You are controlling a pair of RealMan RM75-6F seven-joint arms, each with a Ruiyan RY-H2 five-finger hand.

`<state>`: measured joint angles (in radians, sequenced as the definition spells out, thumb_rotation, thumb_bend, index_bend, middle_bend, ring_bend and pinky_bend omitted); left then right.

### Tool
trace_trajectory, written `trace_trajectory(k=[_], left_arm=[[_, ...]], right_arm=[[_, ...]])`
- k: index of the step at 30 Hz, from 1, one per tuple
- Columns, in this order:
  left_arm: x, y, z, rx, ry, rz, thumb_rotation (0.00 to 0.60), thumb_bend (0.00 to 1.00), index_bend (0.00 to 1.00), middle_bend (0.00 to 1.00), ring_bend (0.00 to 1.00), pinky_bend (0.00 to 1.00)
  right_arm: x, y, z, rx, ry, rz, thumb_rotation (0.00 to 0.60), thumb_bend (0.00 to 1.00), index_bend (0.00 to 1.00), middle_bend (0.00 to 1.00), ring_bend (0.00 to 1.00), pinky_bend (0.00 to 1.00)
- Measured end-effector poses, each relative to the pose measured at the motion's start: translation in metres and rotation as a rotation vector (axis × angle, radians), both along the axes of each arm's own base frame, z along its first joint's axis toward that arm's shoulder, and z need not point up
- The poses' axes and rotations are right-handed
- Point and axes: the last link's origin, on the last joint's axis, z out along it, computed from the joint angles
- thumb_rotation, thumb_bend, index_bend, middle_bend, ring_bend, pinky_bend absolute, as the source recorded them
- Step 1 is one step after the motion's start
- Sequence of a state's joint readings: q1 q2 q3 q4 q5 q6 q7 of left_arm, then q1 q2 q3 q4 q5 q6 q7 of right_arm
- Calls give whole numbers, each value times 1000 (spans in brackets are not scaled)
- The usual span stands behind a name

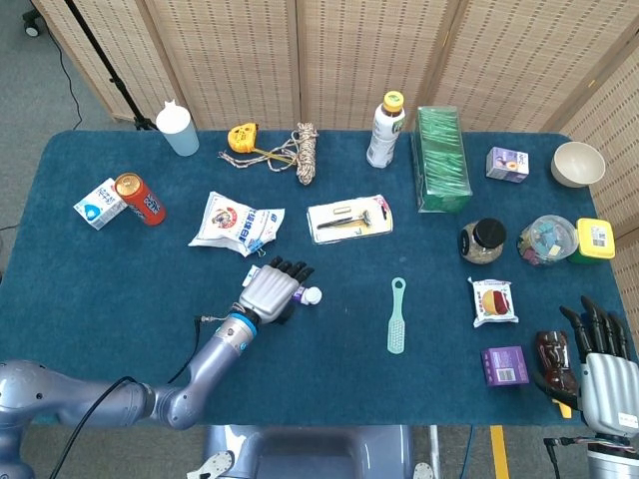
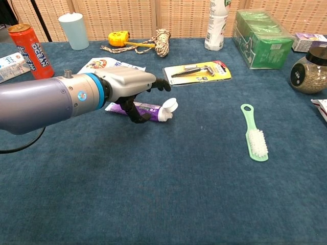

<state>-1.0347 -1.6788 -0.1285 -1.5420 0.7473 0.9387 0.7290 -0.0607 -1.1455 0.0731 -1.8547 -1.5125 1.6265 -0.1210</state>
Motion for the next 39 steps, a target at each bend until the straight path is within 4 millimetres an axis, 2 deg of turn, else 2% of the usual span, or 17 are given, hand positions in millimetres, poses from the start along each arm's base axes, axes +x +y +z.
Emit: trace_trajectory(k=[5,9,19,24,39], left_arm=[[-3,4,-7,-7,14,-40,600,436,188,141,168,145],[-5,5,-13,-7,12,-47,600,435,243,194,208,145],[-11,8,-15,9,-6,-4,600,436,270,219,232,151],[-16,11,-16,22,-21,30,600,435,307,251,262,192],[-17,12,-18,19,-44,32,600,436,351,295,292,204]], right_arm=[[-1,1,1,-4,2,-7,600,43,130,15,7,0],[-2,2,1,-7,3,-10,600,43,130,15,6,0],[-1,1,1,-6,4,-12,600,43,129,14,6,0],[-1,2,2,-8,5,-13,600,43,129,14,5,0],[2,2,2,-10,10,-12,600,44,128,13,5,0]])
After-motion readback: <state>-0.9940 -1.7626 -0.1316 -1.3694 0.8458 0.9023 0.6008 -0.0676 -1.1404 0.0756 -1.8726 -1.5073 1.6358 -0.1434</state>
